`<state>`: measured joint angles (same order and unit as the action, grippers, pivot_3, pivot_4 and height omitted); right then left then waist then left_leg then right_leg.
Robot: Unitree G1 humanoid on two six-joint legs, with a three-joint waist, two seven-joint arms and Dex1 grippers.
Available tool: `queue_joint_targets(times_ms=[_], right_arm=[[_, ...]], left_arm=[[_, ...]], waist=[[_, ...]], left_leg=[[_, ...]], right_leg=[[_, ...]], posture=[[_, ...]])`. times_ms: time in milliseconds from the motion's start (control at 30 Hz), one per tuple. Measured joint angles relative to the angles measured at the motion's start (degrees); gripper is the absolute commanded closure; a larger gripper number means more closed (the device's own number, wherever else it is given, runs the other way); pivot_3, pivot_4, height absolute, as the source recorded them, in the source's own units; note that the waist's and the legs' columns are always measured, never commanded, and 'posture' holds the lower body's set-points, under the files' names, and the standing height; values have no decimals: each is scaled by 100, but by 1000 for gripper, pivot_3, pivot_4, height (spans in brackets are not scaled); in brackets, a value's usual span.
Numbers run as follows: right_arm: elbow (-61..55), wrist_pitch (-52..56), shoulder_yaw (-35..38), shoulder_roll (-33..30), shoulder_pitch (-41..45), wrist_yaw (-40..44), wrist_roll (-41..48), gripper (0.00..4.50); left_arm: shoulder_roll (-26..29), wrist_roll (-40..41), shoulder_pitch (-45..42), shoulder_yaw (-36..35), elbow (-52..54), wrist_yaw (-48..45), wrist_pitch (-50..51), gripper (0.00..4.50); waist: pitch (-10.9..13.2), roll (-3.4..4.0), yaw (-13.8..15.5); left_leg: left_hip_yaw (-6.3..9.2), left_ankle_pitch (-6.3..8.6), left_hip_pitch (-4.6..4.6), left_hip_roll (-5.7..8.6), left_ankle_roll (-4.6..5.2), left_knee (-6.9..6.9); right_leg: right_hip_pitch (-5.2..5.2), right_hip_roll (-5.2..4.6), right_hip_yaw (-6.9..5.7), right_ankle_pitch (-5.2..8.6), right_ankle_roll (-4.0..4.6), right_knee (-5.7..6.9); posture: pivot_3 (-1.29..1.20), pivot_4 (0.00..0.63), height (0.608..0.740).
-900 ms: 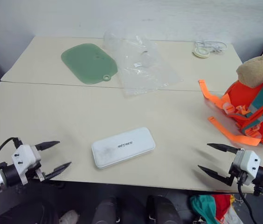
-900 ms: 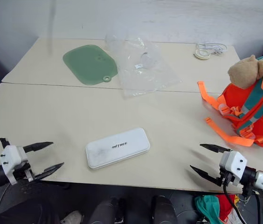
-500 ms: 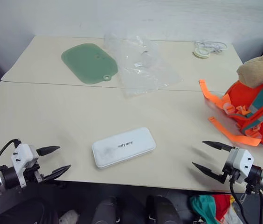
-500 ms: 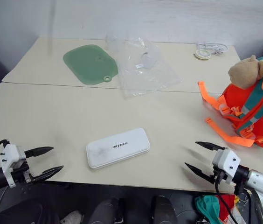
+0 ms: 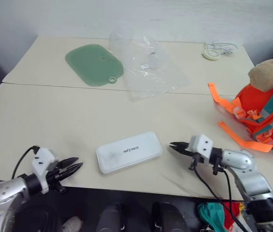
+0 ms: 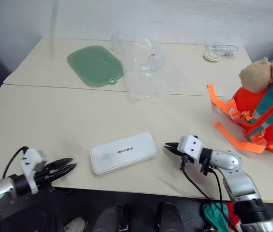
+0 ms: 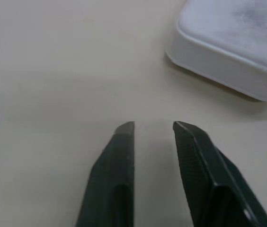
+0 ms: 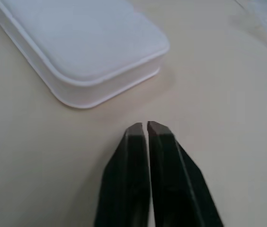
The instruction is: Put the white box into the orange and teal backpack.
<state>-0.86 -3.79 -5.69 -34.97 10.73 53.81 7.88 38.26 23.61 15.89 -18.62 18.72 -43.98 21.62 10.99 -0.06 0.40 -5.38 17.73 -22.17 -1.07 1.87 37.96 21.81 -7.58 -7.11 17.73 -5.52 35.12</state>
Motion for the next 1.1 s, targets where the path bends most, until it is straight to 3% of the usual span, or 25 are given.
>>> queue_joint_targets(times_ms=[33,333,767,933,1033,1100], right_arm=[[49,1,-64,31,36,-2,-22,4500],[40,105,-366,199,193,202,0,4500],[-857,652,-74,-255,-605,254,234,4500],[-943,671,-22,-333,-762,147,216,4500],[-977,671,109,-466,-827,107,208,4500],[-975,672,257,-601,-850,88,206,4500]], left_arm=[[4,-23,-38,76,65,58,95,4416],[-51,-46,-777,812,63,142,508,4416],[-485,-413,-2211,1437,-861,432,572,4416],[-550,-443,-2254,1424,-985,462,507,4416],[-147,-124,-1972,1061,-962,214,762,3540],[99,624,-2044,425,-1011,183,2134,2920]], waist=[[-2,-3,-10],[-2,-2,-45],[-2,-3,-27],[-2,-3,-30],[-2,-3,-92],[-2,-3,-113]], left_leg=[[0,1,1,0,1,1],[-1,-2,6,1,-1,3],[-2,-3,7,4,1,8],[-3,-4,9,4,-1,8],[-10,-4,18,-7,-9,5],[-6,-7,23,-9,-14,4]], right_leg=[[-3,0,0,0,-1,0],[-3,1,0,-1,-1,34],[-4,2,-1,-1,-2,42],[-4,3,-1,-1,-2,42],[-4,13,7,0,-1,41],[-4,14,6,7,5,42]], posture=[[0,150,740],[0,150,740],[0,150,740],[0,150,740],[0,150,740],[0,150,740]])
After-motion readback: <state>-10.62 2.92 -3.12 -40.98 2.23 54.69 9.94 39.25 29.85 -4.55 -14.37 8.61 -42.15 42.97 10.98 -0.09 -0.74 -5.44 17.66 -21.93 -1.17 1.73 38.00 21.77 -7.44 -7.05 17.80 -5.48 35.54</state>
